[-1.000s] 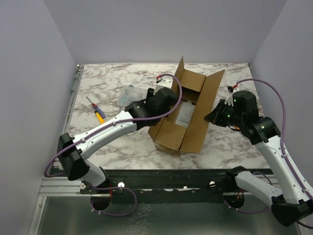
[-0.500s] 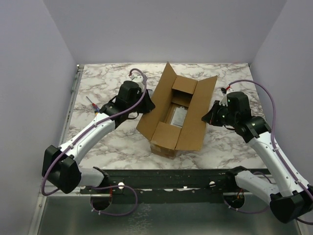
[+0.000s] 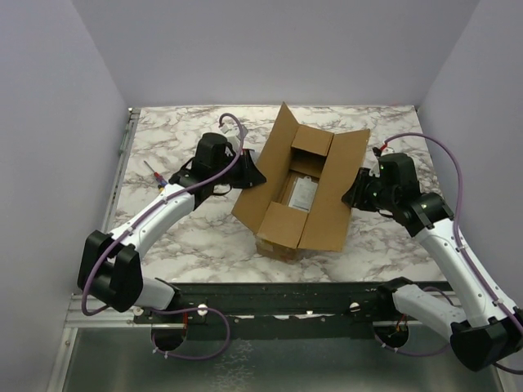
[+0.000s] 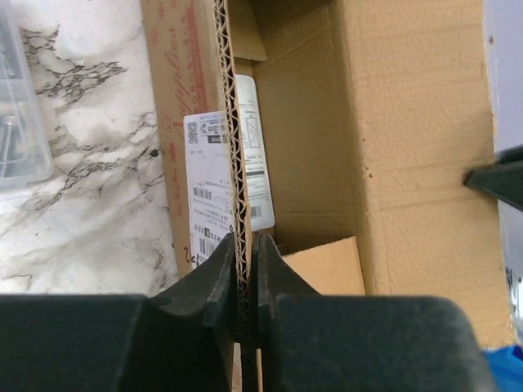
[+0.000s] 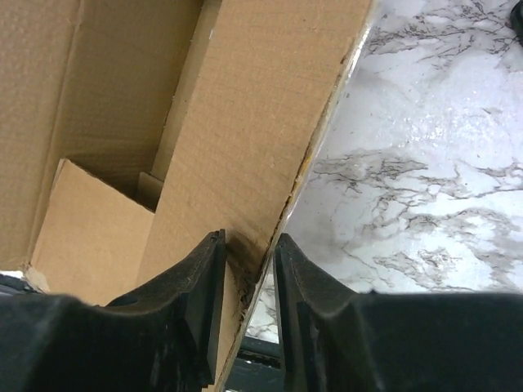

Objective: Unpack the express box

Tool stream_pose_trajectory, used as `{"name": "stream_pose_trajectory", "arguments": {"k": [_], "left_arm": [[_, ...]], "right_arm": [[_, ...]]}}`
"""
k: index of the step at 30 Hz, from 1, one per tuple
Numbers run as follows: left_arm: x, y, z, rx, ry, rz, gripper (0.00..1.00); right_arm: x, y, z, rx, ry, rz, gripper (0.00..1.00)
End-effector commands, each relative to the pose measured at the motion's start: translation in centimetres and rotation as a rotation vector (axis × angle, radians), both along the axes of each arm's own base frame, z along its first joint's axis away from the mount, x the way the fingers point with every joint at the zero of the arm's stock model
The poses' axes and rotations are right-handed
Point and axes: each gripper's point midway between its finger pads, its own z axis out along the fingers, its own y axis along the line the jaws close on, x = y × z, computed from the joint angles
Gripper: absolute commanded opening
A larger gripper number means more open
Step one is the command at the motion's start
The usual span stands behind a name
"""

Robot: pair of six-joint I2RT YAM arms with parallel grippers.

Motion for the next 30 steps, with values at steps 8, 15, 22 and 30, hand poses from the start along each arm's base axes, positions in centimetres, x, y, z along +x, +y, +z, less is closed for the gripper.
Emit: {"name": "stream_pose_trajectory", "arguments": {"k": [8,15,22,30], "left_arm": [[-0.3,-2.4,7.3,0.105,-0.334,-0.004,0.0],[-0.5,-2.7,12.3,0.179,-0.517,0.078,0.0],[-1.0,-2.2,13.0,0.298,-0.608,0.15,0.0],[-1.5,-3.5,12.8,0.265,-0.582,0.174,0.0]], "right_arm": [[-0.3,-2.0,1.5,-0.123,-0.008,-0.008,0.6],[0.2,-2.4,5.8,-0.143,-0.103,0.008,0.69],[0.3,-3.1,8.7,-0.15,-0.191,-0.018,0.76],[1.1,-0.8,5.4,0.051,-0.114,-0.117,0.84]]}}
